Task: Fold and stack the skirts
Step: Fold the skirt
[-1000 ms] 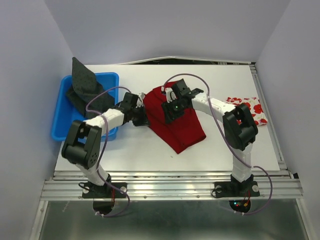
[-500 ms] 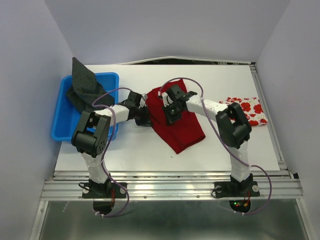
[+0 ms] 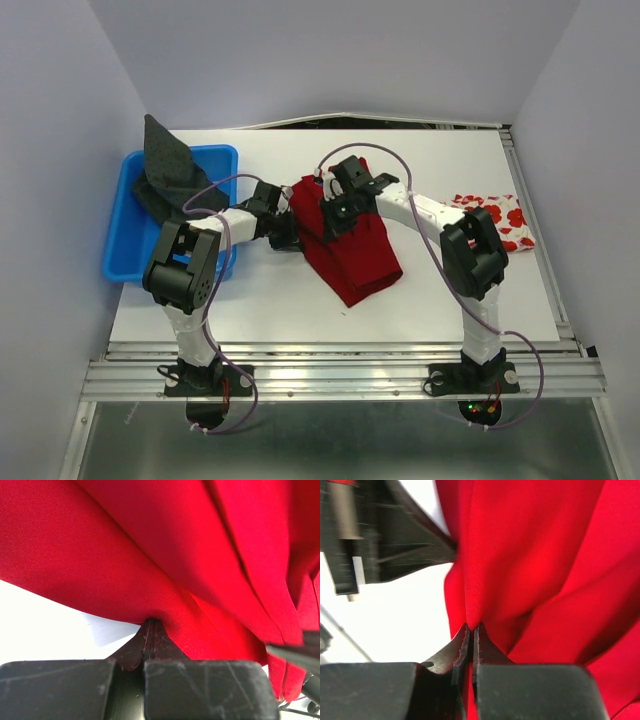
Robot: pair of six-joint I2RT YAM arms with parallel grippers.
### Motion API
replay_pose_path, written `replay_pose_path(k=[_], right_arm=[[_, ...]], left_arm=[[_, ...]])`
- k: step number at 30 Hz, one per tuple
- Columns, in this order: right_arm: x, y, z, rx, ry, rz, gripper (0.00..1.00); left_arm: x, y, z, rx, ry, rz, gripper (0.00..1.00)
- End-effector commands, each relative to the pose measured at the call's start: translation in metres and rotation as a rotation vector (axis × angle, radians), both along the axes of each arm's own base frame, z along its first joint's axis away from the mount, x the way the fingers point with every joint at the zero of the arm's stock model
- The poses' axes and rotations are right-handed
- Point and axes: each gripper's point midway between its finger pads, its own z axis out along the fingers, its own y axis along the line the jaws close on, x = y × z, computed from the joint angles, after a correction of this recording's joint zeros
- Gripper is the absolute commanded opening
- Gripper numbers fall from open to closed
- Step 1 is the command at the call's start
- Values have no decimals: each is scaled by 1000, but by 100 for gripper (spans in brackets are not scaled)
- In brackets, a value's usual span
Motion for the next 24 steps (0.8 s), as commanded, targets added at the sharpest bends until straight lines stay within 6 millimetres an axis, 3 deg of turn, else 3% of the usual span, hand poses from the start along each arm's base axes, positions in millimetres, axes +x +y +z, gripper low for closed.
replay_pose_path(k=[1,6,8,16,19,24], right_arm=[[-2,29,61,176,-21,28,1],[-11,39,50,217,81,24,1],[-15,39,37,214,110,29,1],[-36,39,-43,183,322,-17,1],[-28,32,-74,167,362,-55,1],[-4,25,-86,175,336,-118,1]], left_arm=[[-4,9,4,35,-22,5,0],[-5,11,6,38,-29,5,0],[-6,11,7,41,-32,4,0],[-8,11,16,34,-51,-17,0],[-9,11,26,37,-70,-58,1],[-19,11,69,15,-120,-134,7]])
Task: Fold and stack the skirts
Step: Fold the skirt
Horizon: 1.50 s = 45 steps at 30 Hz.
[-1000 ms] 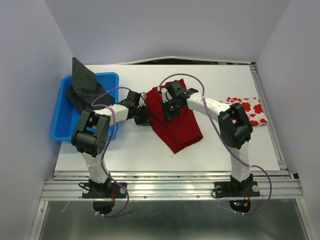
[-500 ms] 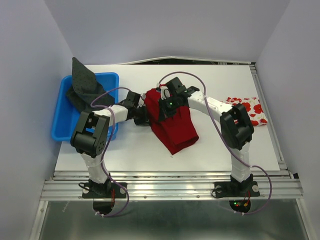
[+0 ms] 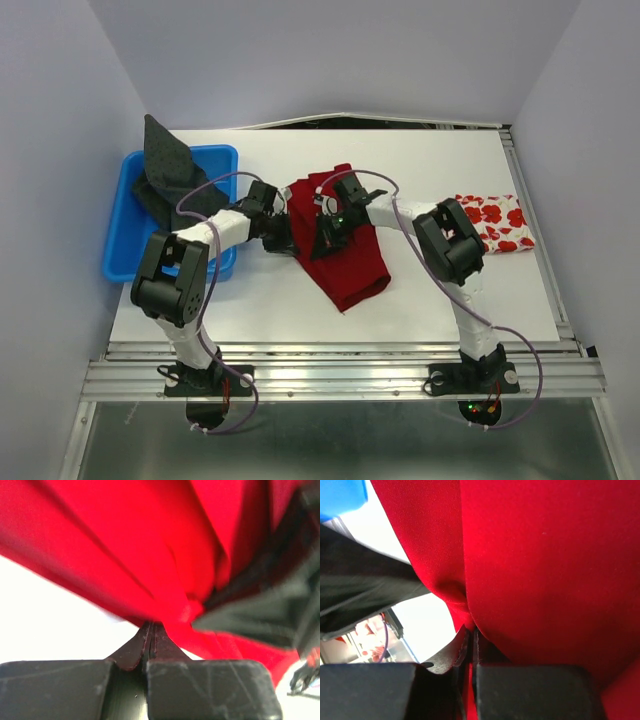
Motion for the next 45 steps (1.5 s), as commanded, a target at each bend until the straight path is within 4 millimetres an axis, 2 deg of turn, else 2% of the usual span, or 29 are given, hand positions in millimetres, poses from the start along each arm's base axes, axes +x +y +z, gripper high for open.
replay_pose_path(k=[1,3,5,7,8,9,11,14,16,17,18,20,21,22,24,25,26,28,29,30,32,33,34,36,40,42,43,44,45], right_arm=[[18,-6,-25,-34,-23,-60,1],[18,-5,-25,-26,-22,-69,1],[15,-4,-21,-15,-17,-61,4],[17,-3,-4,32,-15,-49,22],[20,-1,15,60,-55,-40,29],[26,-4,28,78,-96,-26,43],[33,-6,60,106,-161,7,53],[35,-10,102,125,-285,77,58],[38,-17,118,122,-358,95,57],[35,-21,120,108,-367,102,56],[36,-27,113,71,-390,109,55],[31,-38,106,20,-397,129,52],[34,-49,100,-7,-390,116,51],[33,-63,90,-53,-400,131,50],[36,-81,83,-83,-392,118,49],[37,-99,74,-110,-373,108,48],[36,-108,70,-123,-364,104,47],[36,-128,60,-149,-350,106,46],[24,-133,51,-162,-308,125,45],[20,-139,47,-160,-288,130,44],[3,-140,38,-136,-249,165,43],[-14,-143,27,-124,-201,182,43],[-25,-138,29,-72,-172,194,43],[-40,-137,19,-41,-120,184,43],[-52,-133,-3,-19,-3,156,42],[-52,-132,-9,-18,21,143,42],[-51,-131,-12,-18,30,134,41],[-50,-130,-15,-19,31,129,41],[-49,-130,-17,-21,29,126,41]], left_arm=[[-1,-2,64,-43,-127,-82,10],[-4,1,77,-42,-156,-87,16],[-7,5,76,-19,-145,-93,17],[-6,9,70,-3,-124,-89,17],[-5,10,67,-1,-116,-84,17],[-1,10,66,-17,-116,-82,16],[7,7,71,-37,-138,-77,16],[30,8,89,-58,-215,-36,17],[49,12,98,-54,-244,17,17],[55,13,98,-45,-244,33,17],[61,15,90,-24,-231,47,17],[73,13,93,-19,-241,52,17],[77,10,88,-23,-232,42,17],[84,6,95,-38,-255,35,17],[89,-1,99,-68,-265,12,17],[90,-8,101,-95,-273,-14,17],[90,-11,99,-106,-270,-27,17],[87,-17,89,-121,-242,-61,16],[83,-20,77,-125,-215,-81,16],[82,-19,69,-120,-198,-85,16],[75,-15,44,-87,-153,-100,16],[74,-9,32,-56,-138,-102,14],[75,0,13,-17,-118,-104,11],[77,6,-11,28,-85,-105,10],[106,16,-23,115,-106,-115,9],[118,18,-20,122,-127,-116,9],[123,17,-13,115,-147,-113,9],[132,16,5,96,-197,-114,10],[133,13,7,81,-204,-128,12]])
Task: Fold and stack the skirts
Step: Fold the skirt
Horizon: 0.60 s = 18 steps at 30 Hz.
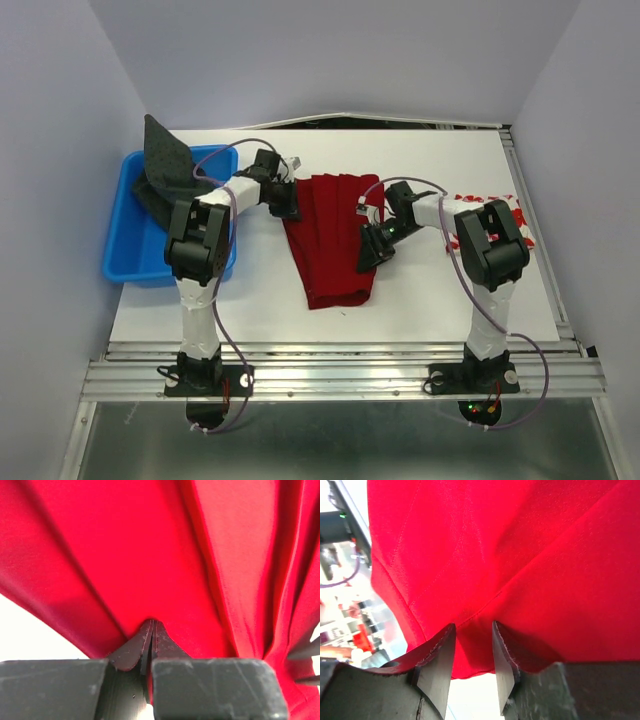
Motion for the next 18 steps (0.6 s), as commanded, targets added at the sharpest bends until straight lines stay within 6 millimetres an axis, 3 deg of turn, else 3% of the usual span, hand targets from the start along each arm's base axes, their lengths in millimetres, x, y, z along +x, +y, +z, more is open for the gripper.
replay_pose_path(k=[1,2,3,5,6,7,8,9,10,12,13,14,15,16,18], right_arm=[[-5,-2,-22,-36,36,-10,42],[-4,-1,-18,-34,29,-15,42],[-2,0,-13,-33,22,-24,43],[4,3,2,-18,-11,-33,49],[8,5,12,-7,-27,-39,51],[11,10,28,9,-60,-38,57],[12,10,39,15,-70,-38,59],[17,17,55,31,-107,-25,60],[17,17,69,37,-129,-21,63],[10,26,84,50,-159,12,64],[3,28,93,67,-171,26,63],[-3,26,95,75,-161,30,63],[-14,29,96,91,-144,47,61],[-33,31,92,118,-81,65,59],[-47,33,87,147,-46,73,56]], left_arm=[[19,11,37,17,-132,-49,19],[15,7,51,4,-172,-100,23],[7,-3,87,-31,-246,-143,34],[-10,-6,108,-21,-321,-221,46],[-20,-5,140,-9,-423,-273,52],[-34,-4,139,17,-428,-299,62],[-41,-1,147,37,-463,-320,66],[-51,4,171,54,-539,-338,71],[-61,11,163,123,-574,-391,83],[-75,20,171,197,-660,-450,96],[-82,29,192,266,-783,-498,99],[-95,32,178,294,-790,-540,98],[-106,37,194,314,-867,-549,98],[-112,39,195,325,-900,-574,98],[-130,32,188,316,-952,-640,98]])
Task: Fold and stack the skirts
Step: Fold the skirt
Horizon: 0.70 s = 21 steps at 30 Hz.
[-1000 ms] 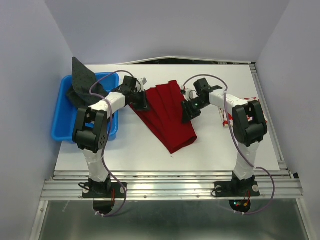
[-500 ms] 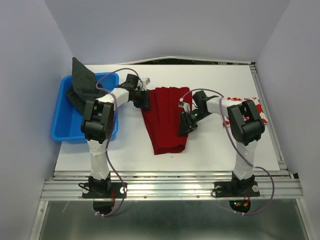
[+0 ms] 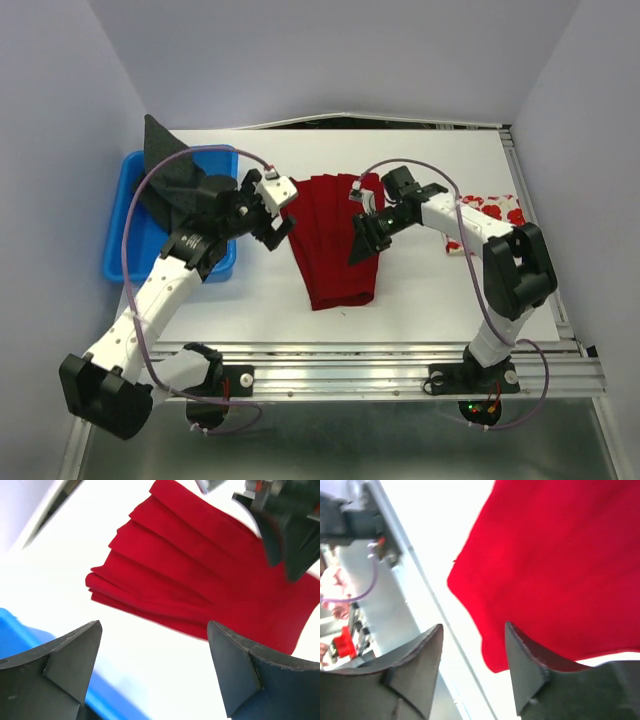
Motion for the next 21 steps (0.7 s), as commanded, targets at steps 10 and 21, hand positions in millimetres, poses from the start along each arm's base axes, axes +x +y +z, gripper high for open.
replay_pose_path(k=[10,21], right_arm=[[-68,-5,-130,-69,408,46,42],[-34,24,-31,111,276,89,55]], left_arm=[[-75,-42,-65,168,-52,-343,96],[-104,-11,-128,546,-497,-587,98]])
